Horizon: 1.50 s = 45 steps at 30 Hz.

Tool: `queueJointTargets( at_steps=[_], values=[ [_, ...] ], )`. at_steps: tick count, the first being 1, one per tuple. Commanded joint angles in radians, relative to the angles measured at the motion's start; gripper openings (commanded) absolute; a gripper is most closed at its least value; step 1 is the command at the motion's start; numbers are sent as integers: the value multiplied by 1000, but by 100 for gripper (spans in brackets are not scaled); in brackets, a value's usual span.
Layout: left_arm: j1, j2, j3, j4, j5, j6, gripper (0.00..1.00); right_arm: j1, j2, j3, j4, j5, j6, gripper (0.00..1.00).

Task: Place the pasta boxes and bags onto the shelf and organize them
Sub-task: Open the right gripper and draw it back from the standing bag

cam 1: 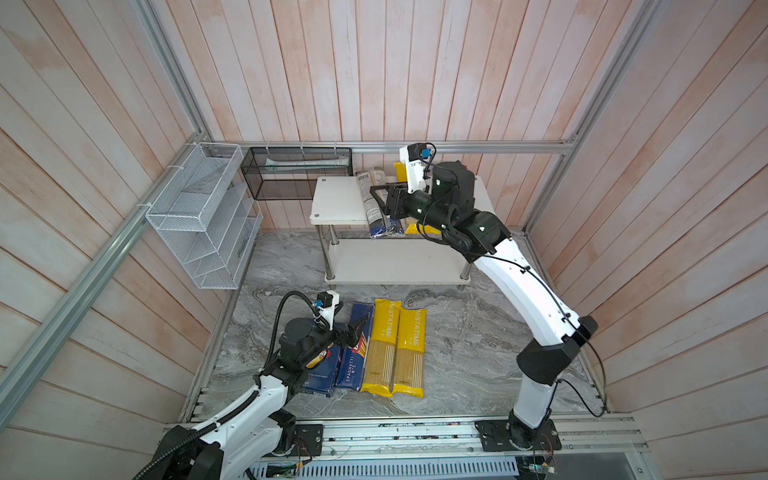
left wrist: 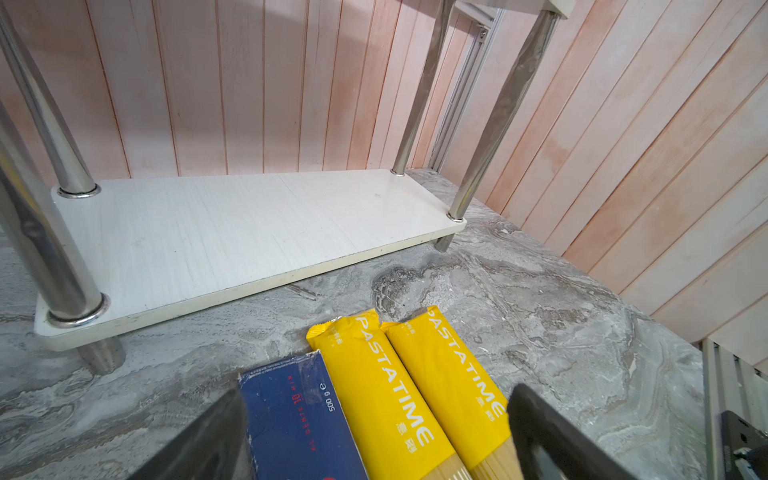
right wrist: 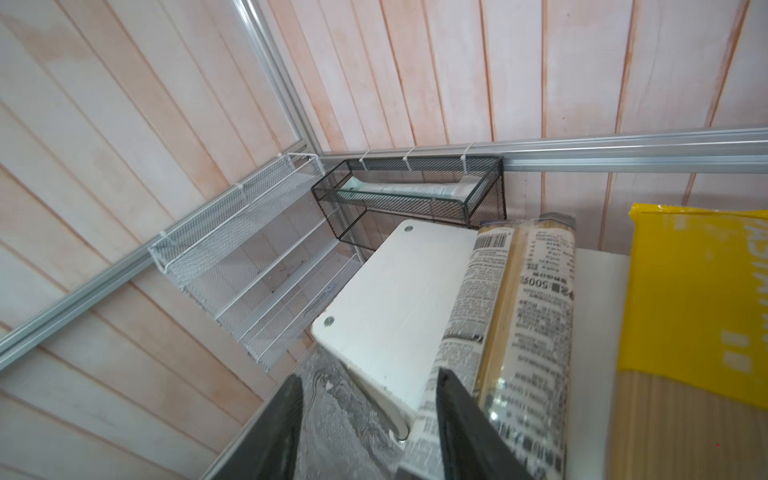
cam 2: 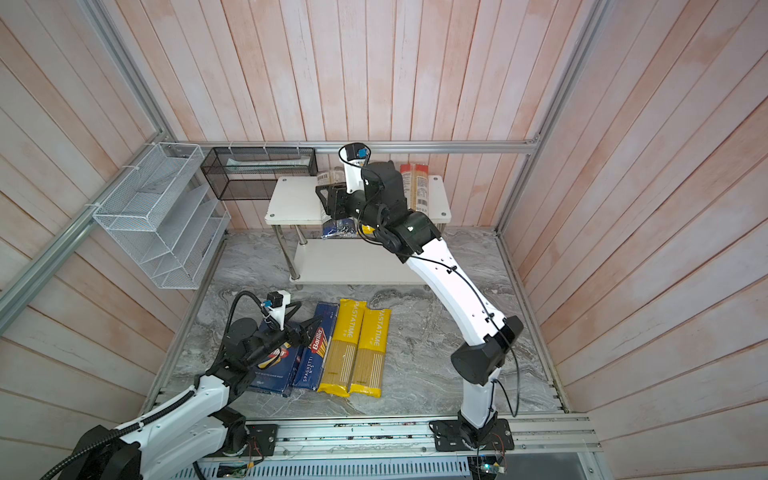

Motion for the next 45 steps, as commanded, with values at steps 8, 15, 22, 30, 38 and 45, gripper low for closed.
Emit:
queueJointTargets(
  at_steps=[8,15,22,30,38,45],
  values=[
    [-4,-8,13,0,-10,3,100,62,-383,-645,244,51,-1,50],
    [-4,7,5,14,-24,-7,100,82,-426,-788,293,91,14,49],
    [-4,11,12,13,-14,-14,100,83,-374,-791,352,90,9,50],
    [-4,-26,8,-8,-31,-3,100,84,-309,-728,359,55,5,49],
    [-4,-7,15,-6,-26,-2,100,83,-271,-664,357,55,-25,49],
    [-4,-14,11,-8,-29,0,100,82,-234,-626,354,53,-42,50]
  ],
)
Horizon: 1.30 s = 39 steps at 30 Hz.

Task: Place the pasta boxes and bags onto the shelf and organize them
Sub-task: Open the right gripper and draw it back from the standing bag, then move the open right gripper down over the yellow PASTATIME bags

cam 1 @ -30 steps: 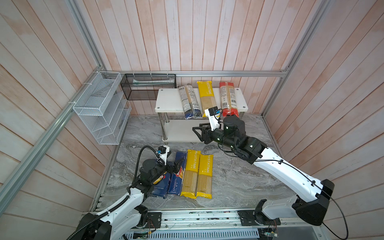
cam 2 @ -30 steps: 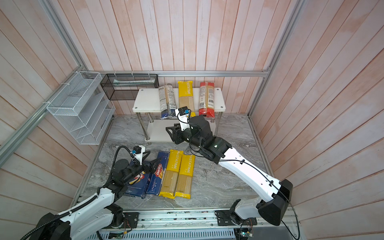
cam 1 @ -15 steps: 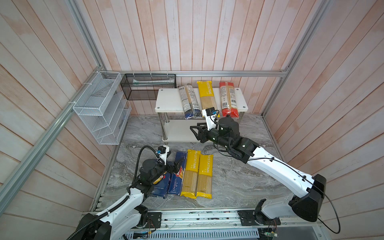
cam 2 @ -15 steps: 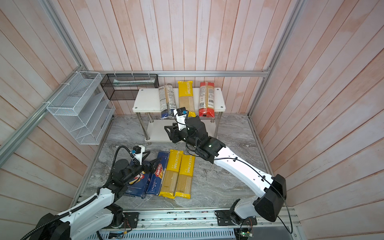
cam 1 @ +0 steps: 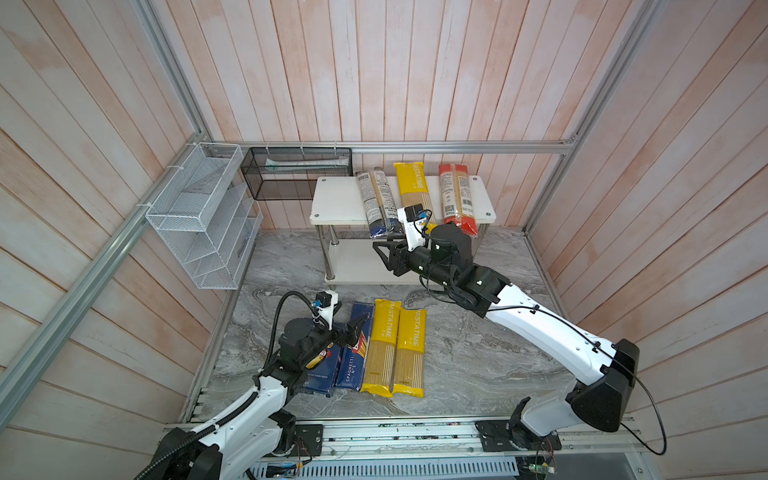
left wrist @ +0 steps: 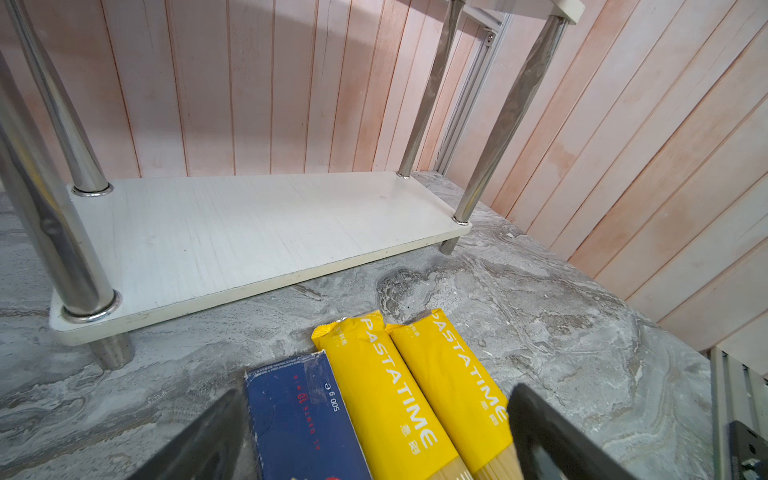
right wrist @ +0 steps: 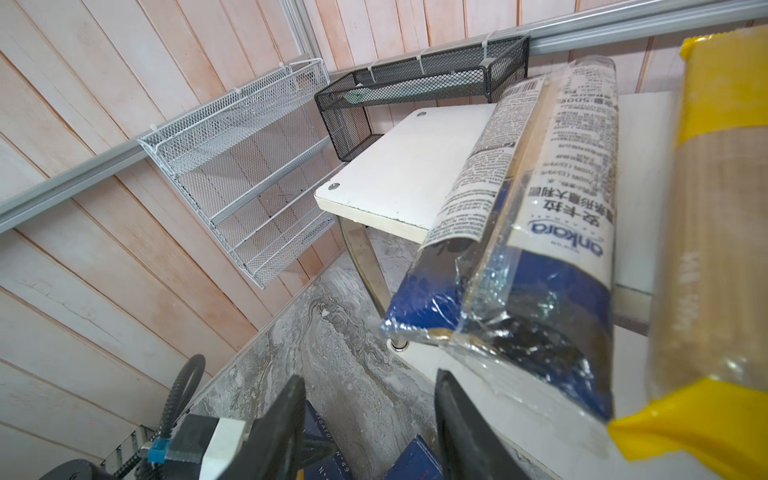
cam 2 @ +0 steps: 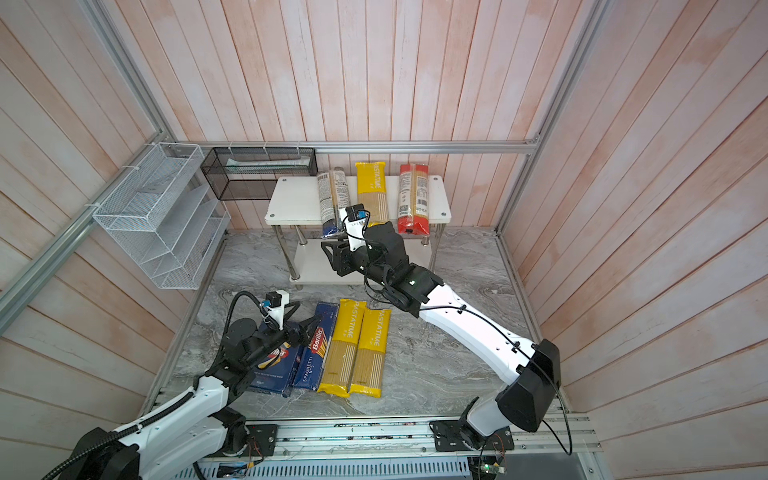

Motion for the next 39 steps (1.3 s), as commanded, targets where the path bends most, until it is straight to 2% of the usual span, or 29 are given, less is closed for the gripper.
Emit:
queueJointTargets(
  at_steps=[1,12,26,39],
  values=[
    [-4,-2,8,4,-19,9,100,-1,36,45,-1,-11,-24,50],
    [-4,15,16,5,-16,13,100,-1,99,97,-21,-8,-40,50],
    [-4,-12,9,-6,-27,17,100,2,187,179,-10,-72,-33,50],
    [-4,-45,2,-18,-52,20,100,60,100,143,-73,-3,-59,50]
  ],
)
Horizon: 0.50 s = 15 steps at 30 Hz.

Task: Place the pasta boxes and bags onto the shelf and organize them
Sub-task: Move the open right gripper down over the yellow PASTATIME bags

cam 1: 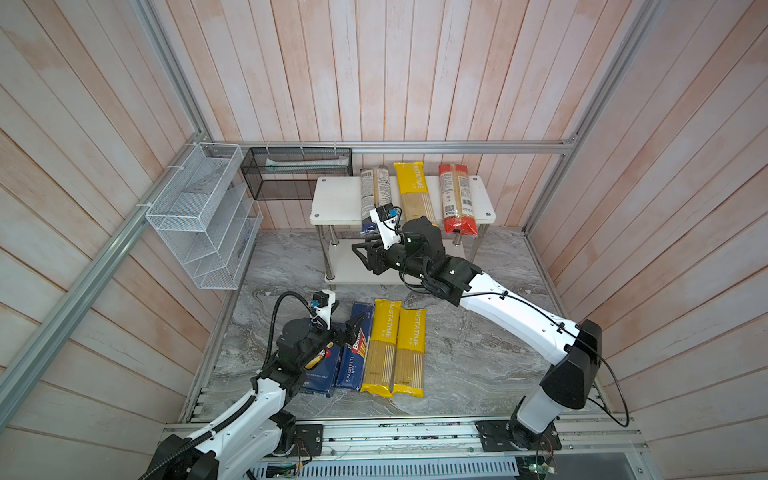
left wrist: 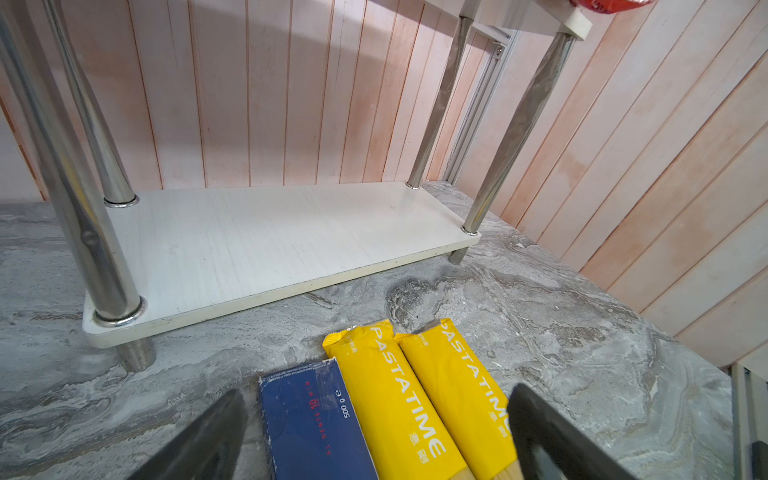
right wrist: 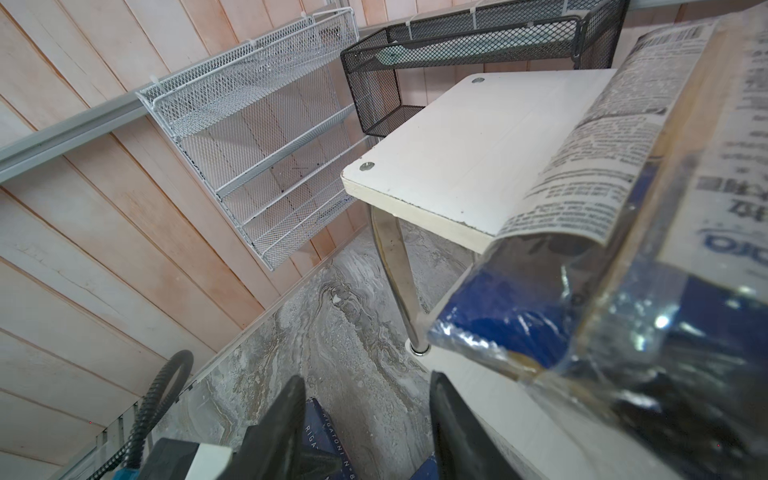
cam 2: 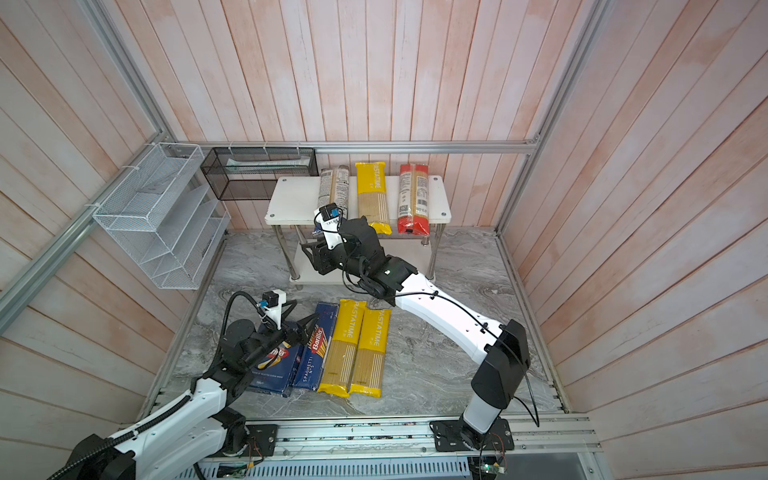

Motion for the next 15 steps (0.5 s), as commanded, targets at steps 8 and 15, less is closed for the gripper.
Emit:
queueJointTargets(
  at_steps=[8,15],
  values=[
    [-4,-23,-11,5,-37,21,100,53,-219,-146,-82,150,-9,50],
    [-4,-27,-12,8,-27,16,100,134,-365,-338,-135,195,103,50]
  ],
)
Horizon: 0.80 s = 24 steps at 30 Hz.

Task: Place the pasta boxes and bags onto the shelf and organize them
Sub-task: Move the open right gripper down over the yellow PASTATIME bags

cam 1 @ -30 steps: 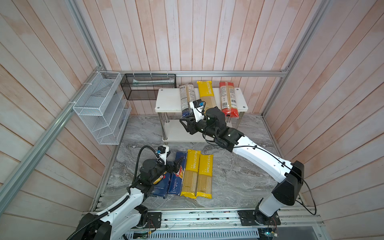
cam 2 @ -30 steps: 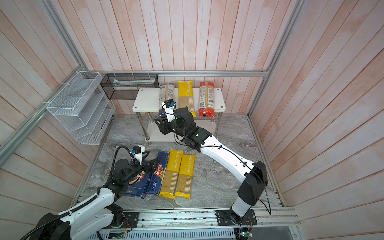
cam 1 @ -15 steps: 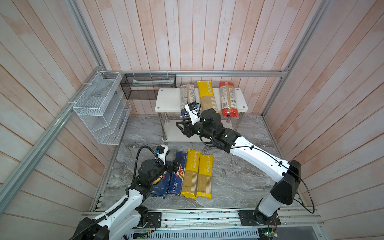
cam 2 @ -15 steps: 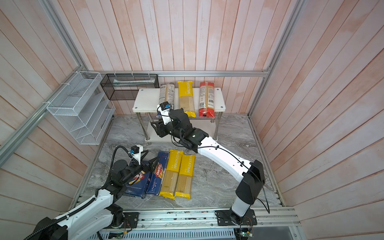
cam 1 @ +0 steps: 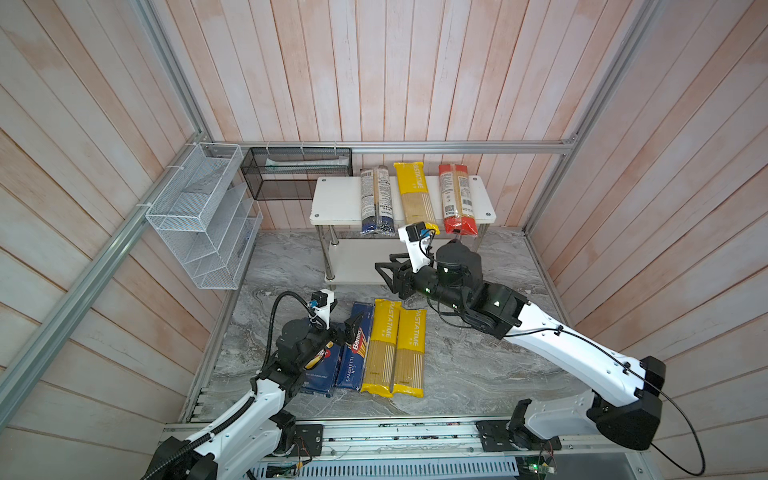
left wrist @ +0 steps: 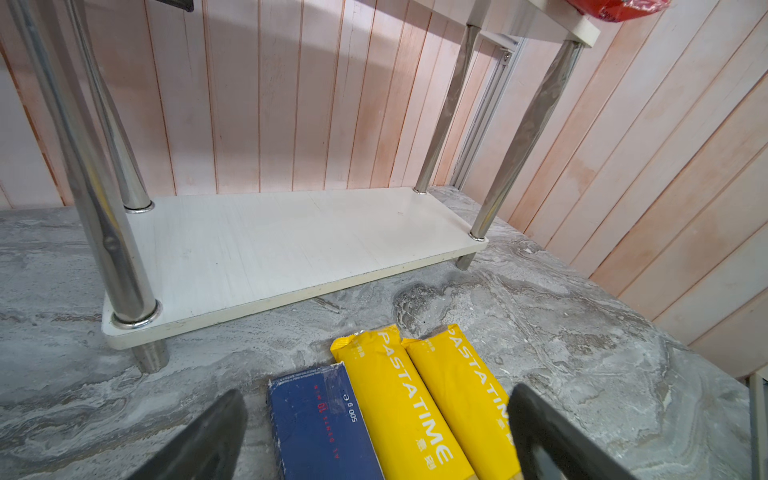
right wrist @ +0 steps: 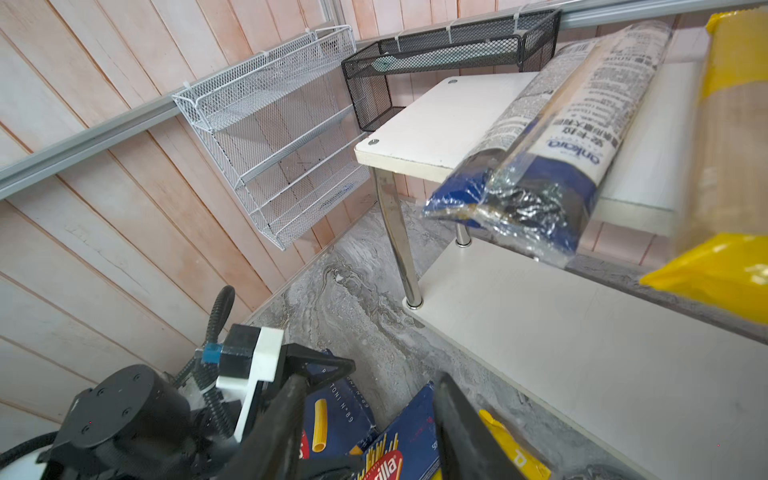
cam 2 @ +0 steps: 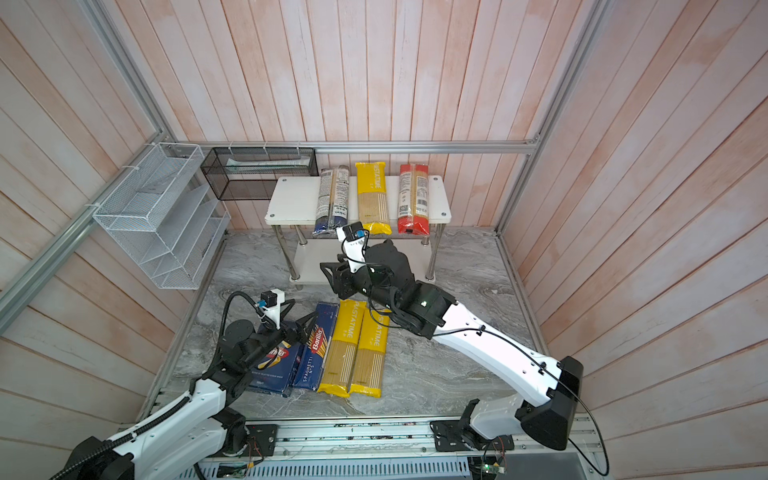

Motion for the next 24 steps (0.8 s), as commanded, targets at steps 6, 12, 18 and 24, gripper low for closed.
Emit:
queueJointTargets(
  at_steps=[6,12,18,24],
  values=[
    [-4,-10,-4,1,-4,15,100,82,-99,-253,-71,124,219,53],
    [-4,1,-1,-8,-16,28,100,89,-149,-416,8,116,301,54],
    [-4,29,7,4,11,22,100,89,-122,-458,-63,160,361,56],
    [-4,46,11,7,18,23,100,87,-90,-476,-83,211,380,59]
  ],
)
